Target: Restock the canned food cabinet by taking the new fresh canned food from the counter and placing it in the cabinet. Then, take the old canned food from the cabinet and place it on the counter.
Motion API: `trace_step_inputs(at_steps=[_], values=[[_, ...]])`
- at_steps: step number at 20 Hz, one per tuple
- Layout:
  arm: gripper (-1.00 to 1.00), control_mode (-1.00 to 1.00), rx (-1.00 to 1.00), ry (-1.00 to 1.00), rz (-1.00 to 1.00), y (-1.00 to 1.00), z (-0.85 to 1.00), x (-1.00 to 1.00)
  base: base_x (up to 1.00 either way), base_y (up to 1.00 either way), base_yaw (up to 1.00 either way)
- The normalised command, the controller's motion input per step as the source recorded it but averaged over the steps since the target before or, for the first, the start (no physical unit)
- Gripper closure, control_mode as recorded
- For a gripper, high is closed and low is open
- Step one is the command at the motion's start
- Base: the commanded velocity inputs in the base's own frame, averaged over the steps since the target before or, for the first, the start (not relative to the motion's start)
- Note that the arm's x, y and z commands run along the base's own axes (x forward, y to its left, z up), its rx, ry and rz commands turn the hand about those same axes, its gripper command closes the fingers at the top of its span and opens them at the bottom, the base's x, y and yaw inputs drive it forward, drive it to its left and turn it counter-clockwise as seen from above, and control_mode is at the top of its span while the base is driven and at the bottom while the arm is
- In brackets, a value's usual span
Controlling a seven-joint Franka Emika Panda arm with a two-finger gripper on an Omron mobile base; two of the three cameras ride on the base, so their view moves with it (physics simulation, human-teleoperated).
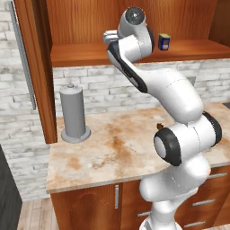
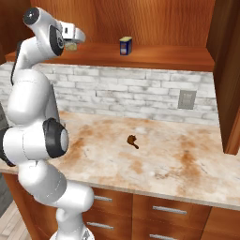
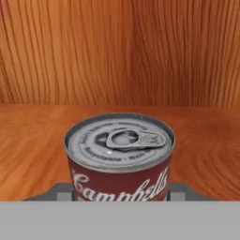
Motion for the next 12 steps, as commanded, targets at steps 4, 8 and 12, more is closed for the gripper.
trace_step_inputs(at_steps=[4,8,12], values=[[1.00,-1.00,0.05,-0.19,0.15,-0.36,0.33,-1.00,0.00,0.00,0.00],[1.00,-1.00,0.00,0.00,0.25,-0.58,0.32,-1.00,0.00,0.00,0.00],[1.00,-1.00,-0.01,0.16,0.35,-0.64,-0.05,-1.00,0.00,0.00,0.00]])
